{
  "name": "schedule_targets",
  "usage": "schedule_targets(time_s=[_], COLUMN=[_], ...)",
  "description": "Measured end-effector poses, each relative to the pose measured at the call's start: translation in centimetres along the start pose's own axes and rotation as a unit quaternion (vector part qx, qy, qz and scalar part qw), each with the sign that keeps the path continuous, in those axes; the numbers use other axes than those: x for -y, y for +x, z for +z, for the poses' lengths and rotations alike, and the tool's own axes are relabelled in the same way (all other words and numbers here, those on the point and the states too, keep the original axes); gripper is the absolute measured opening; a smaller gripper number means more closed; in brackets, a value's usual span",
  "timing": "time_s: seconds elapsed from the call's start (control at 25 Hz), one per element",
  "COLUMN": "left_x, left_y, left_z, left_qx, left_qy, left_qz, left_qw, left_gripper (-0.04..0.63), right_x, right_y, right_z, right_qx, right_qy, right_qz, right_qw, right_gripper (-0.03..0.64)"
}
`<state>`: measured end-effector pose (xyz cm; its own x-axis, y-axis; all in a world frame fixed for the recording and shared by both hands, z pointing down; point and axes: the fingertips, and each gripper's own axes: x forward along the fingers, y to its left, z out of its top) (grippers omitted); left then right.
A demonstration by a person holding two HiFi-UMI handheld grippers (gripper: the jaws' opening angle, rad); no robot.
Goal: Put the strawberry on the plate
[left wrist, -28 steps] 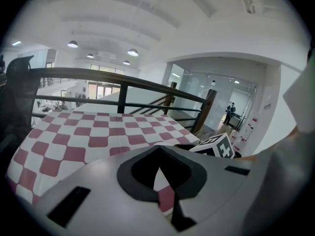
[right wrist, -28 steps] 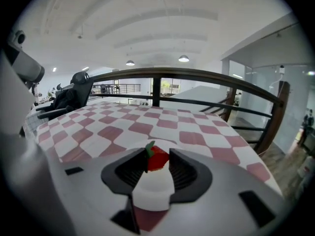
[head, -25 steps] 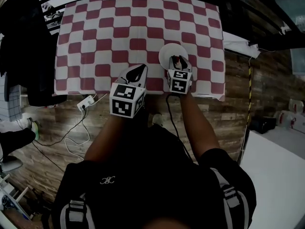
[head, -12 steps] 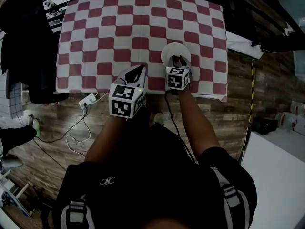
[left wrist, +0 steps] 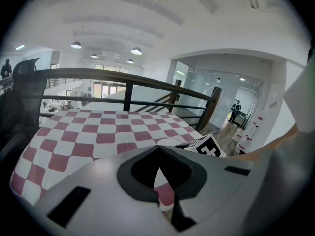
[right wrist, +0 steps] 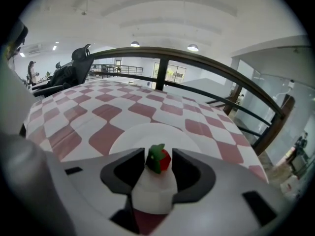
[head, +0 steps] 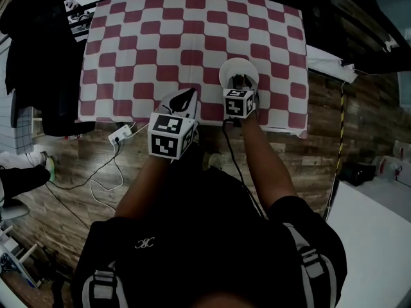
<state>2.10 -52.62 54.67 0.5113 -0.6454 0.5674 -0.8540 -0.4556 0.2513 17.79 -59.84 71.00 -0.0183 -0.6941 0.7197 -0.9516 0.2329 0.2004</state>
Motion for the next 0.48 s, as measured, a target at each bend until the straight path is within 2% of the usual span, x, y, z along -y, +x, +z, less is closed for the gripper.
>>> schedule_targets(time_s=[0.16, 0.32, 0.48], left_x=[0.1, 0.6, 1.5], left_y=[-0.4, -0.6, -0.6], left_z=[0.2, 0.6, 1.3], left_qx=[0.003, 0.008, 0.015], left_qy=[0.003, 0.007, 0.014], left_qz=[0.004, 0.005, 0.002], left_qw=[1.0000, 0.9999, 0.9998], left_gripper=[-0.002, -0.002, -0.002], right_x=[-0.3, -0.1, 0.6], right_y=[-0.3, -1.7, -4.0], right_z=[0.3, 1.2, 2.0], right_qx=[0.006, 0.031, 0.056], right_qy=[0.006, 0.019, 0.033], right_qz=[0.011, 0.017, 0.005], right_qw=[1.000, 0.999, 0.998], right_gripper=[0.190, 0.184, 0.056])
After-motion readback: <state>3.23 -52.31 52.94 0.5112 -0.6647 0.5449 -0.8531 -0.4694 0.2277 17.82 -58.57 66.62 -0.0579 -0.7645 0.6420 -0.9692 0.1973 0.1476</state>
